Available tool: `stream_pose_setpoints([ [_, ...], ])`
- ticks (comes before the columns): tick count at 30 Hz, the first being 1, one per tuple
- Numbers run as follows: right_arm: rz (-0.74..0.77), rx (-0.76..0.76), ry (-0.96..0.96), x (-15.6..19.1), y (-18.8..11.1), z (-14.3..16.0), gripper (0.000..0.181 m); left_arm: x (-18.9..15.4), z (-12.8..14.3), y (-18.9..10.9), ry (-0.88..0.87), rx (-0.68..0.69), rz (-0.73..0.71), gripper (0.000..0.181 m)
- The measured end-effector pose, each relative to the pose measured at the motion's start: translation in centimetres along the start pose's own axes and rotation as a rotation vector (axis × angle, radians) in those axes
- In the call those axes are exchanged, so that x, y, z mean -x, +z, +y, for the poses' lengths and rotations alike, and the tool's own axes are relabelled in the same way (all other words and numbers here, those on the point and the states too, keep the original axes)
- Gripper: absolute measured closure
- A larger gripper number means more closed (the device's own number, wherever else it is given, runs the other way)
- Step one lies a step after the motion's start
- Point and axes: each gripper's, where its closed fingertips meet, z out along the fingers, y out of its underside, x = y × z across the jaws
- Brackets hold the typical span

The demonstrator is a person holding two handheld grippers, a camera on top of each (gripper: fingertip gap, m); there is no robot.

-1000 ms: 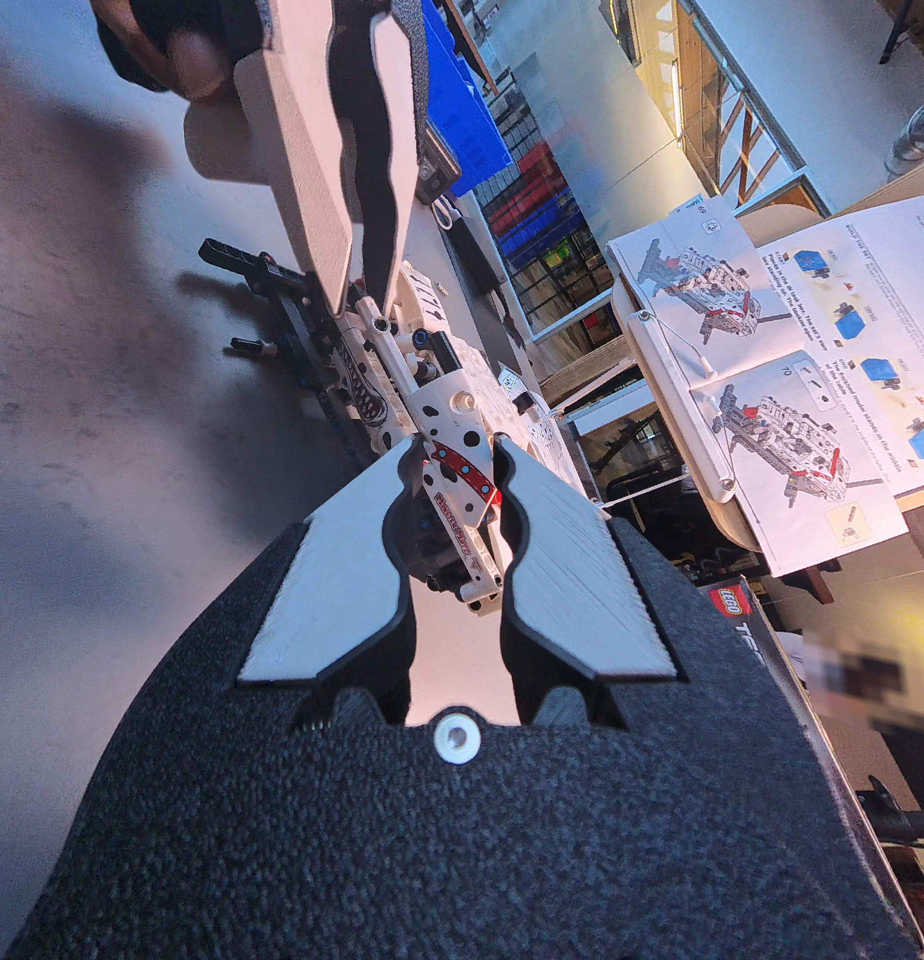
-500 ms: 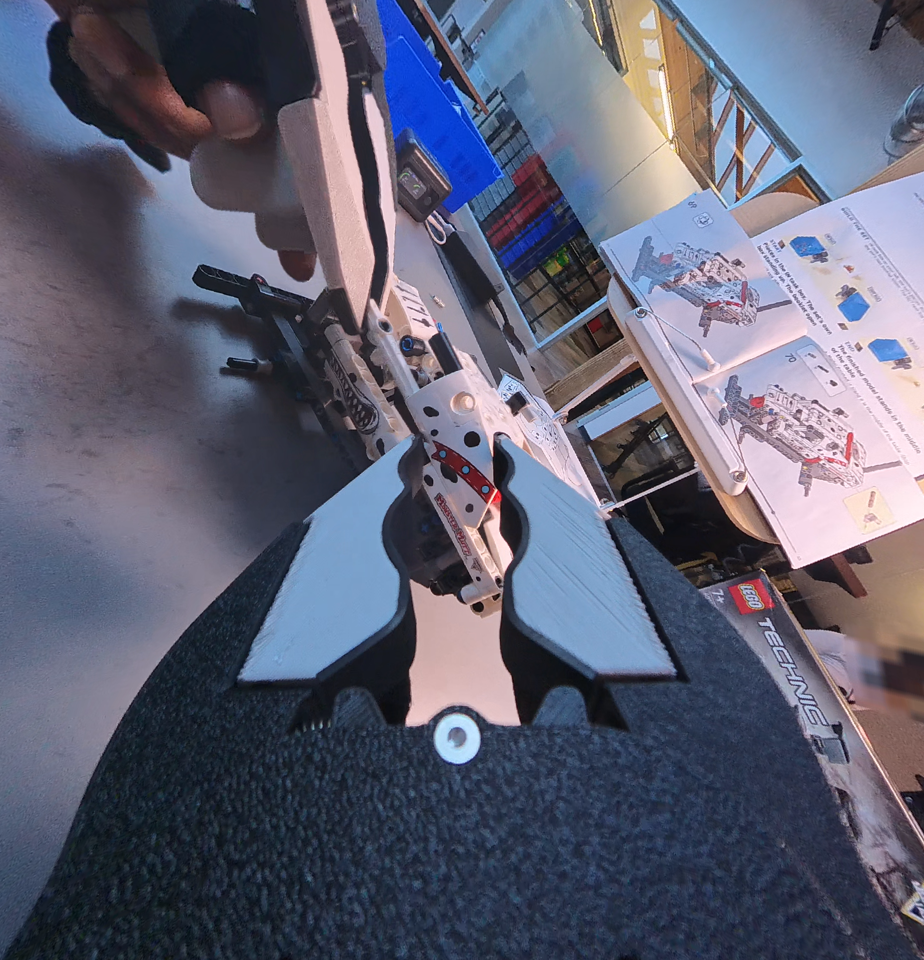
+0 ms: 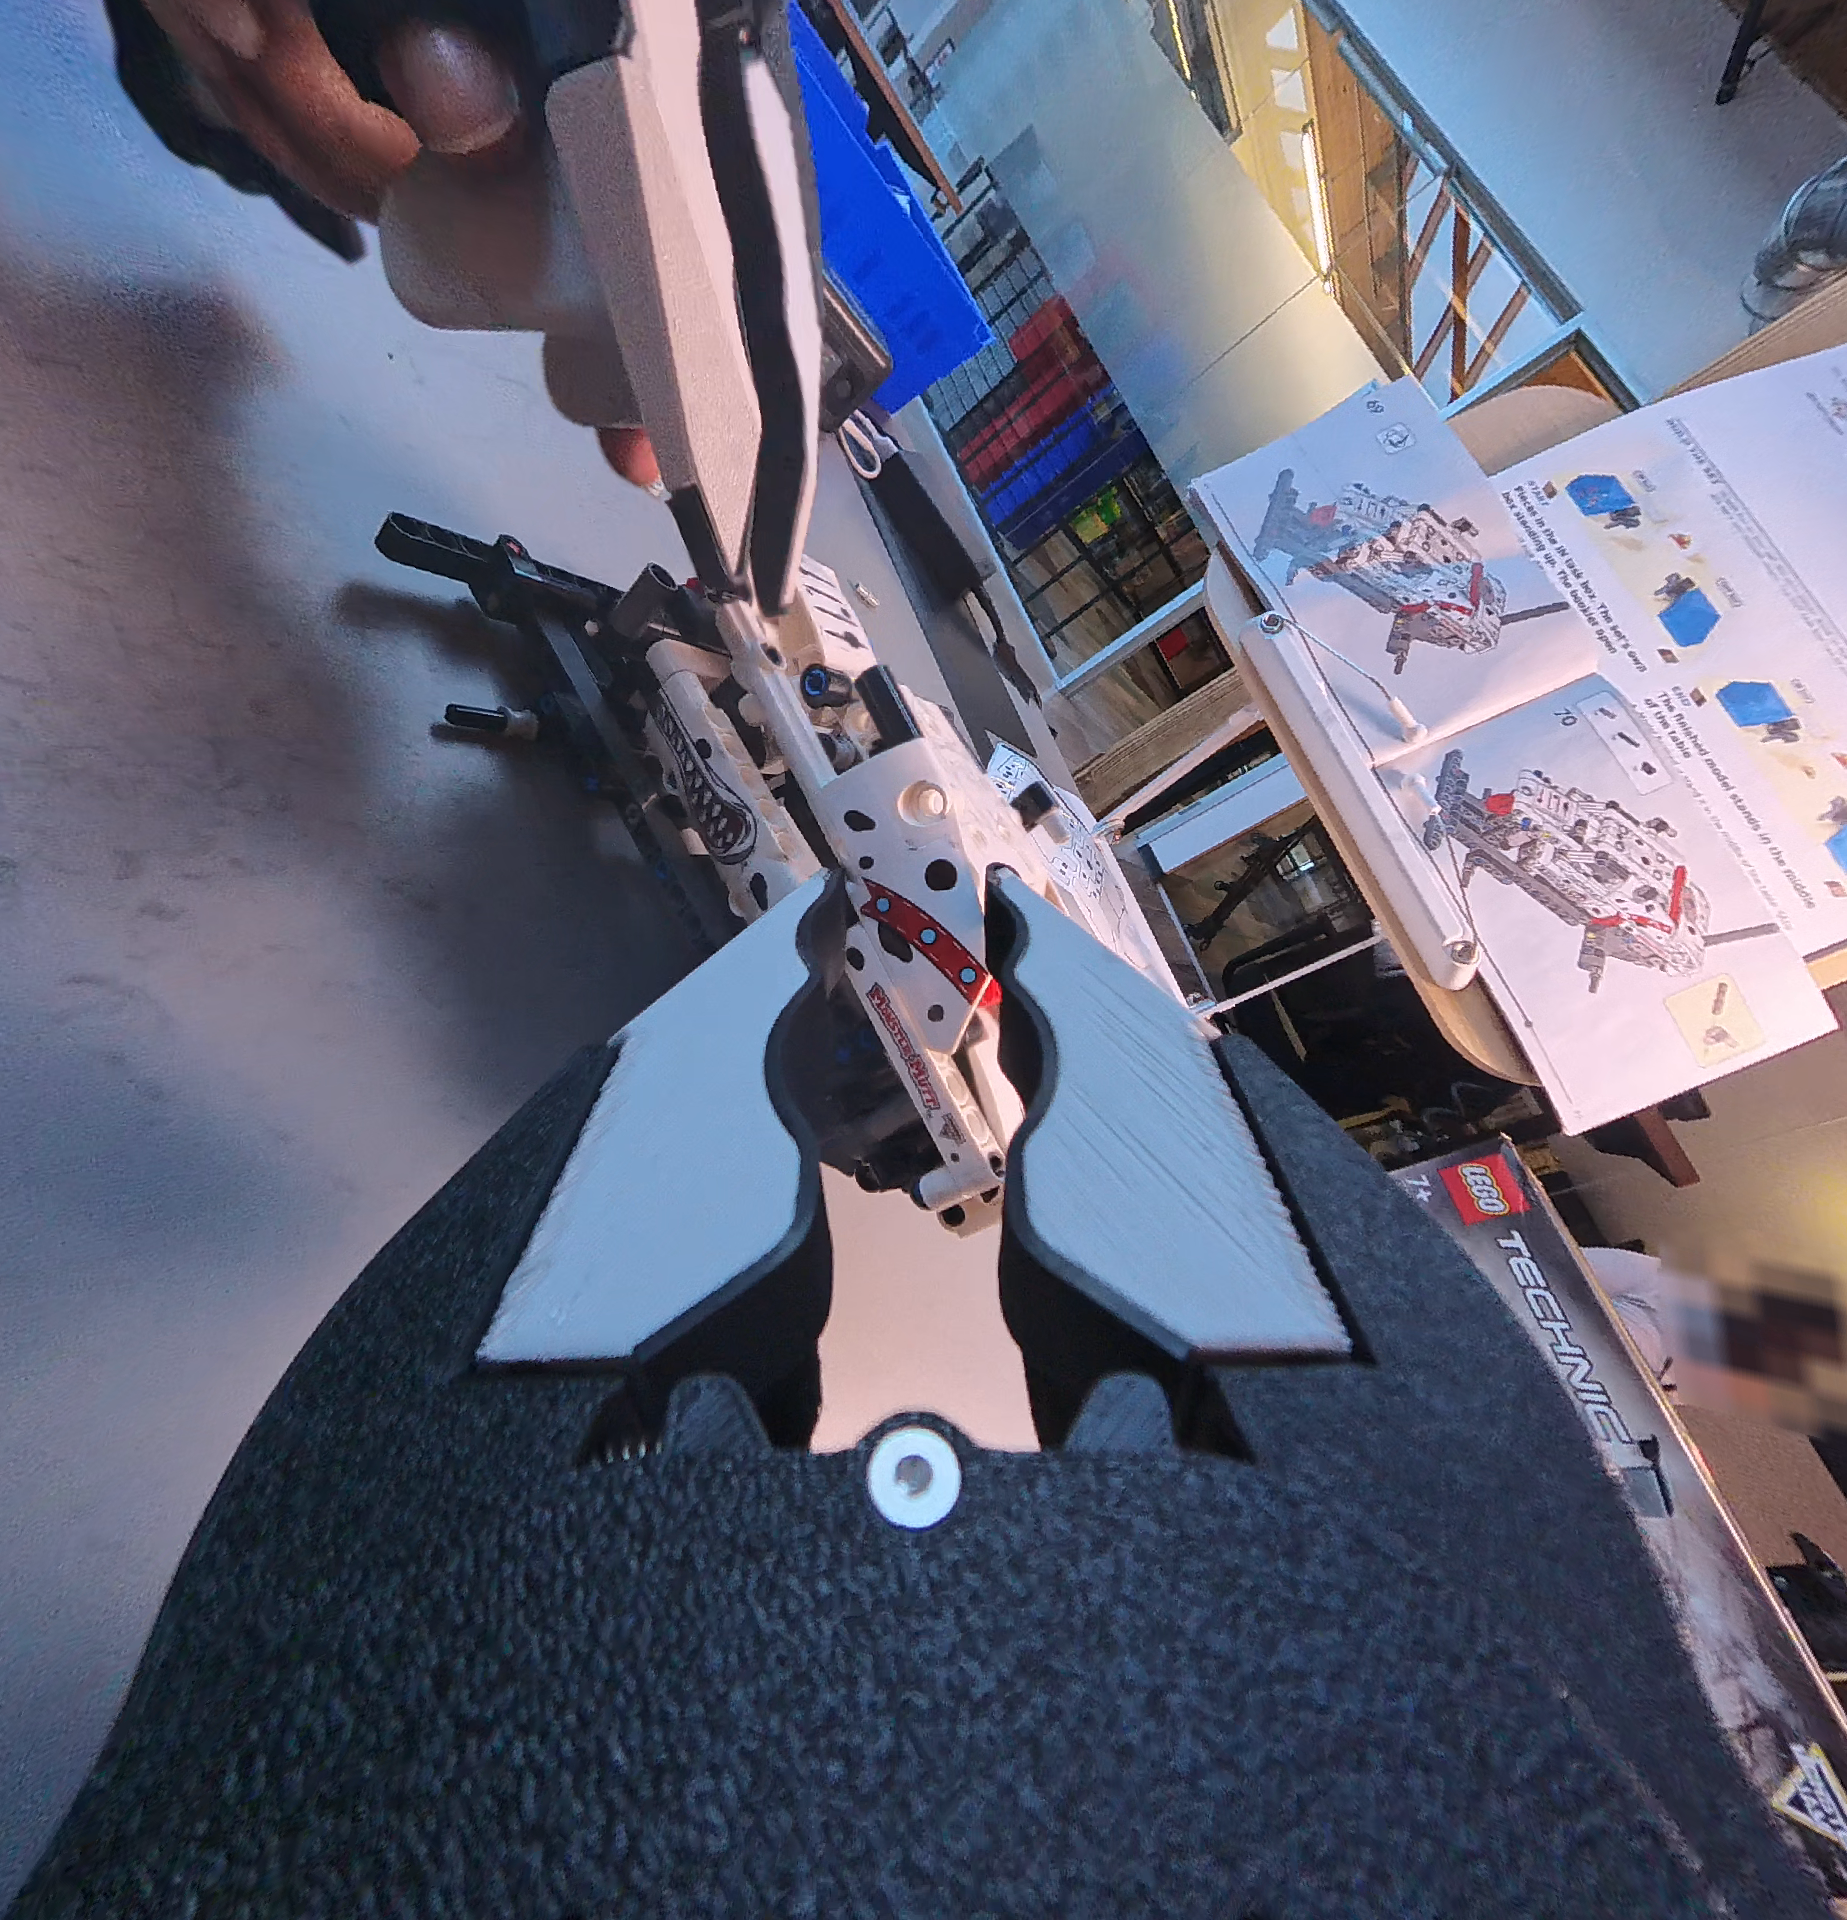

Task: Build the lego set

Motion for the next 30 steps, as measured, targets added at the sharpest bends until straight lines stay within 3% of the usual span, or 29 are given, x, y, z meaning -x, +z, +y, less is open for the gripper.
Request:
stream_pose_setpoints([
  [4, -0.002, -0.001, 0.013, -0.1, 0.1, 0.0, 0.155, 0.3, 0.8, 0.5, 0.204, 0.083, -0.111, 0.167],
  [6, 0.003, 0.006, 0.001, -0.1, 0.1, 0.0, 0.156, 0.6, 0.9, 0.9, 0.191, 0.087, -0.132, 0.174],
  [11, 0.020, 0.027, -0.016, -0.3, 0.3, 0.2, 0.156, 0.8, 0.7, 1.0, 0.033, 0.082, -0.094, 0.175],
  [22, 0.052, 0.055, -0.154, -0.1, 0.3, 0.0, 0.157, 0.7, 0.8, 0.8, -0.113, 0.112, -0.076, 0.174],
  [30, 0.042, 0.058, -0.180, 0.3, 0.1, -0.2, 0.154, 0.4, -0.6, -1.2, 0.089, 0.097, -0.130, 0.168],
])
